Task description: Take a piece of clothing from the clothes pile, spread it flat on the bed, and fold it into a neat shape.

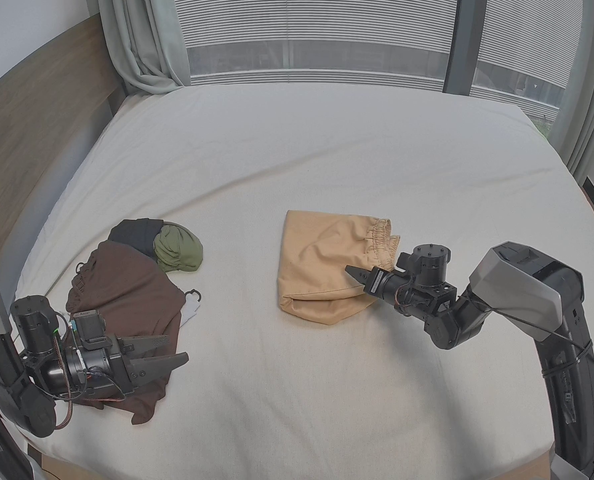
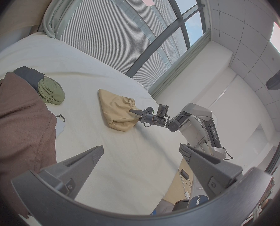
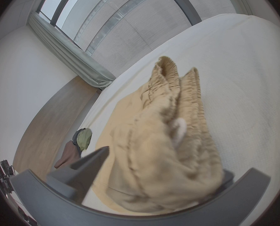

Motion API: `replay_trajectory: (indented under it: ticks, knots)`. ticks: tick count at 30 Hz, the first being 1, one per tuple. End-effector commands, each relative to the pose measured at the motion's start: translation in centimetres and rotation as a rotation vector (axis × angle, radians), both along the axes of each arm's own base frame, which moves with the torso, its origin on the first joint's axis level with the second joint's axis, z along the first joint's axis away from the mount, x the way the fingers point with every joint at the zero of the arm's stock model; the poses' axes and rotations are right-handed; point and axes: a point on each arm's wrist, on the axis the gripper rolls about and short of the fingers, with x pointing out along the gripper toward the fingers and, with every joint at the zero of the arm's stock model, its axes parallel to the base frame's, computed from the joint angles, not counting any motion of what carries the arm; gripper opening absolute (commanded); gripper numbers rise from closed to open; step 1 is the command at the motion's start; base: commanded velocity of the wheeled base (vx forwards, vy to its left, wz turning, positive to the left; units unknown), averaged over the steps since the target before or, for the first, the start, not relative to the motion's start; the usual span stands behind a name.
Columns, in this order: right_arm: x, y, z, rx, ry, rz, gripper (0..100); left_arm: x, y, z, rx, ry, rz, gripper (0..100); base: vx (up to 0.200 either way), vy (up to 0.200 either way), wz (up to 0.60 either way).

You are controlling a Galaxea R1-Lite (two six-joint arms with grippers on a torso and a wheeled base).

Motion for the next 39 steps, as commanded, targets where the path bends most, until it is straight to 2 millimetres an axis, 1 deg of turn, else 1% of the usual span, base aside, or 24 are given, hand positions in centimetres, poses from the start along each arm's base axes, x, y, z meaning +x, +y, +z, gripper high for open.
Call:
replay_trajectory:
  ticks: [1, 7, 8, 9, 11, 15, 16, 19, 20, 21, 23, 24, 25, 26, 27, 28, 31, 32, 33, 34, 36, 38, 39]
  knots:
    - [-0.9, -1.8, 2.8, -0.028, -0.025, -0.025, 100, 0.0, 0.0, 0.0, -0.001, -0.001, 0.001, 100, 0.000, 0.000, 0.00]
    - [-0.9, -4.3, 7.2, -0.021, -0.106, -0.074, 100, 0.1, 0.0, 0.1, -0.001, -0.004, 0.001, 100, 0.000, 0.000, 0.00]
    - [-0.9, -4.3, 7.4, -0.020, -0.108, -0.075, 100, 0.1, 0.0, 0.1, -0.001, -0.004, 0.002, 100, 0.000, 0.000, 0.00]
    - [-1.0, -4.5, 8.5, -0.022, -0.119, -0.078, 100, 0.1, 0.0, 0.1, -0.001, -0.004, 0.002, 100, 0.000, 0.000, 0.00]
    - [-1.1, -4.5, 9.6, -0.026, -0.126, -0.076, 100, 0.1, 0.0, 0.1, -0.001, -0.004, 0.002, 100, 0.000, 0.000, 0.00]
    - [-1.2, -4.2, 10.5, -0.021, -0.140, -0.069, 100, 0.1, 0.1, 0.1, -0.002, -0.003, 0.004, 100, 0.000, 0.000, 0.00]
    - [-1.2, -3.8, 10.7, -0.017, -0.150, -0.060, 100, 0.2, 0.2, 0.1, -0.002, -0.006, 0.009, 100, 0.000, 0.000, 0.00]
    - [-1.3, -3.4, 10.7, -0.016, -0.150, -0.050, 100, 0.3, 0.2, 0.1, -0.002, -0.009, 0.009, 100, 0.000, 0.000, 0.00]
    - [-1.4, -2.2, 10.4, -0.015, -0.149, -0.024, 100, 0.3, 0.2, 0.2, -0.002, -0.011, 0.007, 100, 0.000, 0.000, 0.00]
    - [-1.4, -1.9, 10.5, -0.014, -0.150, -0.019, 100, 0.3, 0.2, 0.2, -0.002, -0.011, 0.009, 100, 0.000, 0.000, 0.00]
    - [-1.3, -1.1, 8.9, -0.023, -0.123, -0.003, 100, 0.3, 0.3, 0.2, -0.002, -0.011, 0.012, 100, 0.000, 0.000, 0.00]
    - [-1.2, -1.0, 8.4, -0.025, -0.114, -0.001, 100, 0.3, 0.3, 0.2, -0.002, -0.011, 0.012, 100, 0.000, 0.000, 0.00]
    - [-1.1, -0.3, 7.2, -0.030, -0.095, 0.012, 100, 0.3, 0.3, 0.1, -0.002, -0.009, 0.013, 100, 0.000, 0.000, 0.00]
    - [-1.1, -0.3, 7.2, -0.030, -0.095, 0.012, 100, 0.3, 0.3, 0.1, -0.002, -0.009, 0.013, 100, 0.000, 0.000, 0.00]
    - [-1.0, 0.3, 6.4, -0.034, -0.085, 0.021, 100, 0.3, 0.3, 0.1, -0.002, -0.009, 0.015, 100, 0.000, 0.000, 0.00]
    - [-1.0, 0.3, 6.1, -0.037, -0.078, 0.021, 100, 0.3, 0.3, 0.1, -0.003, -0.009, 0.013, 100, 0.000, 0.000, 0.00]
    - [-0.7, 0.6, 3.9, -0.051, -0.043, 0.026, 100, 0.3, 0.3, 0.1, -0.003, -0.008, 0.014, 100, 0.000, 0.000, 0.00]
    - [-0.7, 0.7, 3.8, -0.052, -0.041, 0.026, 100, 0.3, 0.3, 0.1, -0.004, -0.010, 0.012, 100, 0.000, 0.000, 0.00]
    - [-0.4, 0.5, 2.7, -0.059, -0.026, 0.021, 100, 0.5, 0.3, 0.2, -0.003, -0.017, 0.014, 100, 0.000, 0.000, 0.00]
    - [-0.4, 0.4, 2.0, -0.064, -0.015, 0.018, 100, 0.5, 0.4, 0.3, -0.004, -0.019, 0.014, 100, 0.000, 0.000, 0.00]
    - [-0.4, 0.3, 1.4, -0.067, -0.002, 0.017, 100, 0.5, 0.4, 0.2, -0.006, -0.016, 0.016, 100, 0.000, 0.000, 0.00]
    - [-0.4, 0.3, 1.4, -0.067, -0.001, 0.017, 100, 0.5, 0.4, 0.2, -0.006, -0.016, 0.016, 100, 0.000, 0.000, 0.00]
    - [-0.4, 0.2, 0.9, -0.069, 0.005, 0.016, 100, 0.7, 0.4, 0.3, -0.005, -0.024, 0.016, 100, 0.000, 0.000, 0.00]
